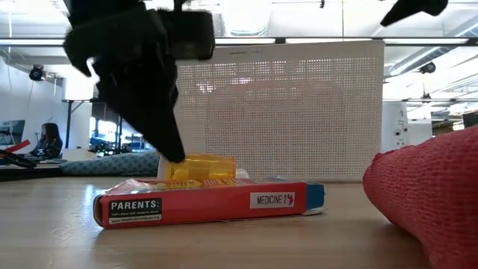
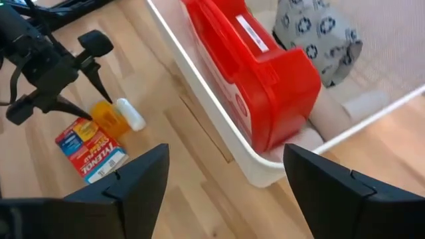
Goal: Pick & place medical supplies in basket/bin
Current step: Put the orange medicine bottle into the white bin
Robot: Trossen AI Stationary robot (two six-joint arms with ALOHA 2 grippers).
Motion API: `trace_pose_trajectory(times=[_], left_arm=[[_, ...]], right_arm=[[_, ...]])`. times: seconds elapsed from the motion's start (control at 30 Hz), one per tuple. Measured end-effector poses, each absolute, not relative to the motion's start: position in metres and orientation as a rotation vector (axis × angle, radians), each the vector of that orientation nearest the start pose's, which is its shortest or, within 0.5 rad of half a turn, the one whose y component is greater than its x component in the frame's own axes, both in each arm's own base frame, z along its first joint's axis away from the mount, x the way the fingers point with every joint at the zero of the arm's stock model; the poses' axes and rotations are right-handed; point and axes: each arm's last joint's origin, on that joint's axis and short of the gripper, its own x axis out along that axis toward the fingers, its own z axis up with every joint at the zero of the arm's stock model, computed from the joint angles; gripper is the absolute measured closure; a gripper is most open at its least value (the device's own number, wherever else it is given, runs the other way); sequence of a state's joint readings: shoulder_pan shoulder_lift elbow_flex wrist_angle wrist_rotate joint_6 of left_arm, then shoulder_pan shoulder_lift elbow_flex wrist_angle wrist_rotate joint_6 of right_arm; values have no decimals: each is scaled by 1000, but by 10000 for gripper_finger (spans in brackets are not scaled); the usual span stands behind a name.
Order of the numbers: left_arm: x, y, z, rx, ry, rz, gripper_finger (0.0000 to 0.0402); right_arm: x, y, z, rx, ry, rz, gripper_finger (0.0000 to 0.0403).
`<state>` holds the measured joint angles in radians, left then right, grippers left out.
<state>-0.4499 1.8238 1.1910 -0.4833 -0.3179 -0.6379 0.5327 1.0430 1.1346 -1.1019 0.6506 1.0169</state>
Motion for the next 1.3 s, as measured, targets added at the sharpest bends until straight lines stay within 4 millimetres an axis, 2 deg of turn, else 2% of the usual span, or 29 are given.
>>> trace_pose_trajectory(times=[0.27,0.43,0.63,0.83,1.03,1.17,1.3], left_arm=[[323,-139,163,-185,1061,206,213],[317,-135,154,-174,1090,219,230],[310,-132,145,-175,1128,247,218],[307,-133,152,-189,1140,261,226],[299,-131,186,-196,1195,276,255],[292,-134,239,-241,1146,273,259],[281,-144,305,-324,1043,219,260]], right_arm=[[159,74,321,440,687,-544,124],[160,74,320,449,684,-547,125],[160,74,321,462,680,-551,125],[160,74,321,464,678,-552,127],[160,74,321,457,677,-554,133],[159,73,322,439,674,-552,132],[158,71,328,429,625,-567,133]])
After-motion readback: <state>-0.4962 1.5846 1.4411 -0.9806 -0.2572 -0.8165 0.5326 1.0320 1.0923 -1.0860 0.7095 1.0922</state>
